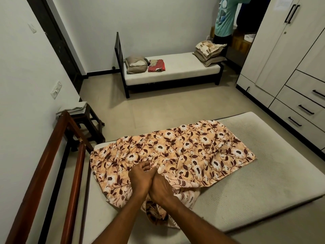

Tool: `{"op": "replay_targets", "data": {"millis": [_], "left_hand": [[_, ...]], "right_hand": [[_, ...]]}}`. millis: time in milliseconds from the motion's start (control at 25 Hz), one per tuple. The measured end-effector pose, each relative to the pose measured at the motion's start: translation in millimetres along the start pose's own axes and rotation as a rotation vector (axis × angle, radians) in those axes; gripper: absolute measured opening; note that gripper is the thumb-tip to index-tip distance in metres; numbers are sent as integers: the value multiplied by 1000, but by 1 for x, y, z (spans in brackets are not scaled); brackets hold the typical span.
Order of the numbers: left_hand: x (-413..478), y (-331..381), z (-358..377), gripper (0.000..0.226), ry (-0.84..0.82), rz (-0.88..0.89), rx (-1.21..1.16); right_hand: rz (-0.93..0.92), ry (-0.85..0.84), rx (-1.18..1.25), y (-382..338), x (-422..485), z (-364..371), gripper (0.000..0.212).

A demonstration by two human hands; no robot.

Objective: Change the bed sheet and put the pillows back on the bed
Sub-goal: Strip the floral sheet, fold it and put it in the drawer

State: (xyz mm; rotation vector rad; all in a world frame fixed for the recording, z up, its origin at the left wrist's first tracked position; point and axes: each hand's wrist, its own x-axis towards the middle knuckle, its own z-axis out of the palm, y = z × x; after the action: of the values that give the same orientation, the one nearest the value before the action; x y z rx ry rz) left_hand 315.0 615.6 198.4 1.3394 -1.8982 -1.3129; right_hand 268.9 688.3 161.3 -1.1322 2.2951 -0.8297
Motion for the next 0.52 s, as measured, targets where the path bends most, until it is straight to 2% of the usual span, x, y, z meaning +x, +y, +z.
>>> {"op": "replay_targets", "data": {"millis": [200, 280, 520], "left_hand": [[2, 2, -3, 28, 54, 32, 66], [4, -1, -4, 26, 72, 32, 41], [0, -9, -10, 27, 43, 52, -88]], "right_hand": [[24, -56, 86, 3, 0, 2, 72], [32, -107, 162, 8, 3, 2, 80], [138, -93, 448, 16, -1, -31, 53]]}}
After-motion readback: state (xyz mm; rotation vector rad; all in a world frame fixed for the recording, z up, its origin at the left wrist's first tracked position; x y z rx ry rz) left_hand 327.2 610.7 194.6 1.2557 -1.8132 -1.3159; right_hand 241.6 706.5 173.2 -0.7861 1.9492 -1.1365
